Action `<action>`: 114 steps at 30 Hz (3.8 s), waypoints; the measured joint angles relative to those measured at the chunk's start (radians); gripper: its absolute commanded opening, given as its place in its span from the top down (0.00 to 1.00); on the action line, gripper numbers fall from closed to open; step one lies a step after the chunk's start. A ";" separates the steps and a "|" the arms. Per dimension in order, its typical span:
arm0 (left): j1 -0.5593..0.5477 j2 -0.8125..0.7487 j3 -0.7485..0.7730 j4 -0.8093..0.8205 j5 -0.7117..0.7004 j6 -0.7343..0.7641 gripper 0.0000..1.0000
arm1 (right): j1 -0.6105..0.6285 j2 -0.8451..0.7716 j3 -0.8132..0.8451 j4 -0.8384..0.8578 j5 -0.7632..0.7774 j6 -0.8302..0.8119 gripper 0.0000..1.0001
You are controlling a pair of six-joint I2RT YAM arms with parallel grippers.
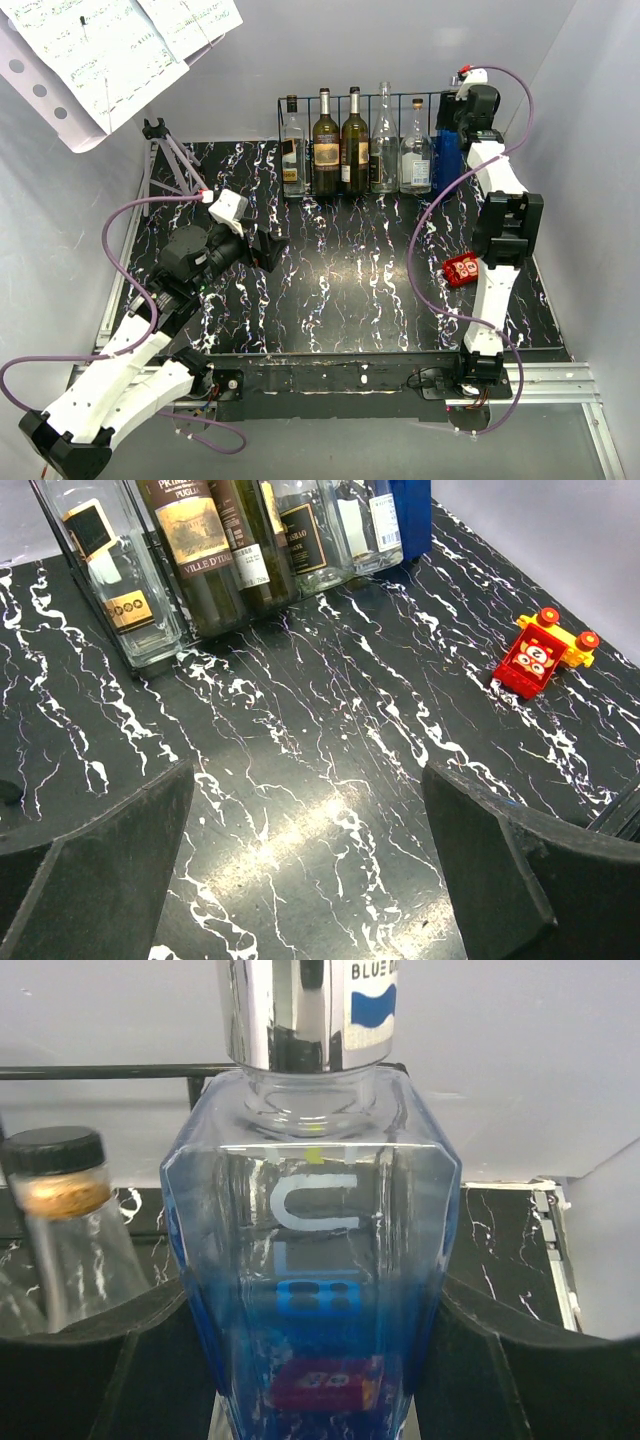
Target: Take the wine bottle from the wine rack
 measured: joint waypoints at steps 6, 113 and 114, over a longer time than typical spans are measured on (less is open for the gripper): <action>0.000 -0.015 0.000 0.000 -0.010 0.000 0.02 | -0.002 -0.130 -0.092 -0.010 -0.017 -0.008 0.99; 0.000 -0.039 -0.015 -0.004 0.024 0.016 0.02 | 0.386 -1.211 -0.793 -0.094 -0.104 0.262 0.08; 0.000 -0.039 -0.015 -0.004 0.024 0.016 0.02 | 0.383 -1.177 -0.759 -0.137 -0.063 0.261 0.10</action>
